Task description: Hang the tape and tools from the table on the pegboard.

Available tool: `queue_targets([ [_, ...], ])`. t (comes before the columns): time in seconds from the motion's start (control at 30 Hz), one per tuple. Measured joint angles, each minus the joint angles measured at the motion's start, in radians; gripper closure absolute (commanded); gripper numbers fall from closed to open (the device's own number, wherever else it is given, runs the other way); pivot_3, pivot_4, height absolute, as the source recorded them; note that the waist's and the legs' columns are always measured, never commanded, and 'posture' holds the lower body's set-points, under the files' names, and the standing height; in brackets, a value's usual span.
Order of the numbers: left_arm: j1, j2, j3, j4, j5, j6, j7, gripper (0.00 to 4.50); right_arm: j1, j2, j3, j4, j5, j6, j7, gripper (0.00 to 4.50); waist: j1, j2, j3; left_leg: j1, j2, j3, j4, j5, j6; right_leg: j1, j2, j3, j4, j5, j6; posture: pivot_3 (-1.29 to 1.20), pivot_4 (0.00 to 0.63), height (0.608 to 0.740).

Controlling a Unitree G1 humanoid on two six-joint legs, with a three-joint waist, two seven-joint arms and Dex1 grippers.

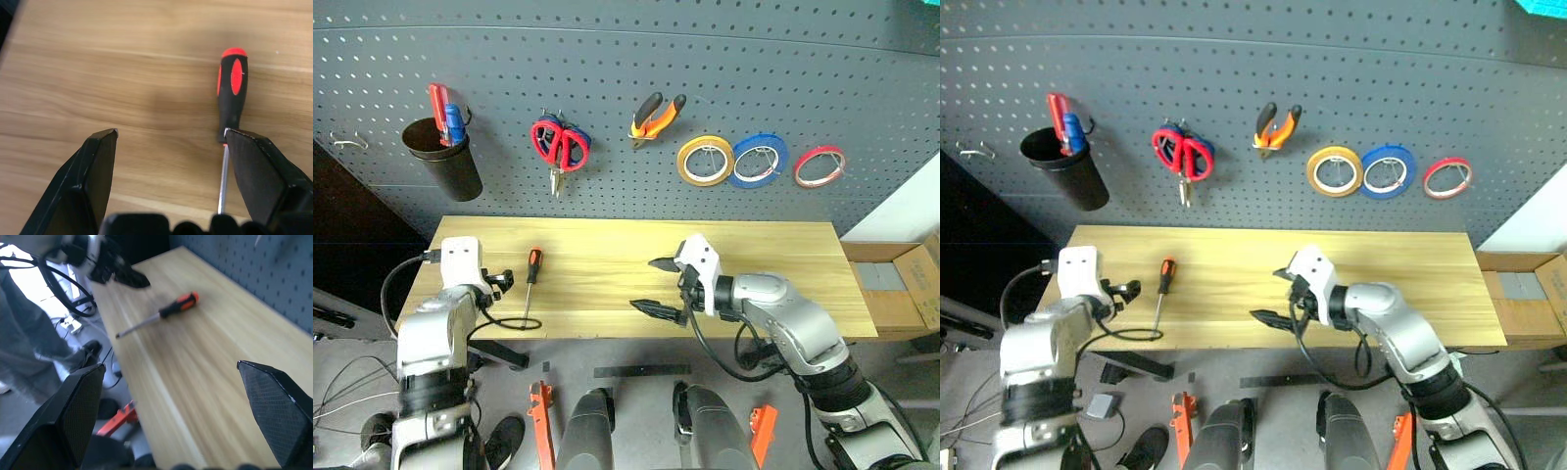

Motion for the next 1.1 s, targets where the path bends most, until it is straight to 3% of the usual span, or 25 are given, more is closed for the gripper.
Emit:
queue_targets([
  [0.27,-0.077,0.024,-0.143,0.123,0.007,0.037,-0.078,0.76,0.004,0.031,0.013,-0.001,-0.017,0.022,-0.041,0.00,-0.003,0.000,0.000,-0.001,0.000,0.001,-0.003,0.000,0.000,-0.001,0.000,0.000,-0.001,0.000,0.000,-0.05,0.222,0.740],
  [0.47,-0.203,0.007,-0.152,0.324,0.012,0.008,-0.071,0.76,0.005,0.089,0.015,-0.027,-0.005,0.028,-0.056,0.00,-0.010,0.000,0.000,0.000,0.000,0.000,-0.002,0.000,0.000,-0.001,0.000,0.000,-0.001,0.000,0.000,-0.05,0.224,0.740],
  [0.87,-0.316,-0.006,-0.174,0.616,0.032,-0.115,-0.080,0.76,0.006,0.073,0.012,-0.039,-0.006,0.044,-0.060,0.00,-0.012,-0.001,0.000,-0.001,0.000,0.001,-0.002,0.000,0.000,-0.001,0.000,0.000,-0.001,0.000,0.000,-0.07,0.231,0.740],
  [0.97,-0.336,-0.007,-0.174,0.671,0.033,-0.145,-0.083,1.33,0.006,0.074,0.012,-0.039,-0.008,0.044,-0.070,0.00,-0.013,-0.001,0.000,-0.001,0.000,0.001,-0.002,0.000,0.000,-0.001,0.000,0.000,-0.001,0.000,0.000,-0.07,0.232,0.740],
  [1.1,-0.354,-0.007,-0.173,0.718,0.034,-0.171,-0.084,2.55,0.006,0.072,0.012,-0.039,-0.008,0.043,-0.078,0.00,-0.013,-0.001,0.000,-0.001,0.000,0.001,-0.002,0.000,-0.001,-0.001,0.000,0.000,-0.001,0.000,0.000,-0.07,0.233,0.740],
])
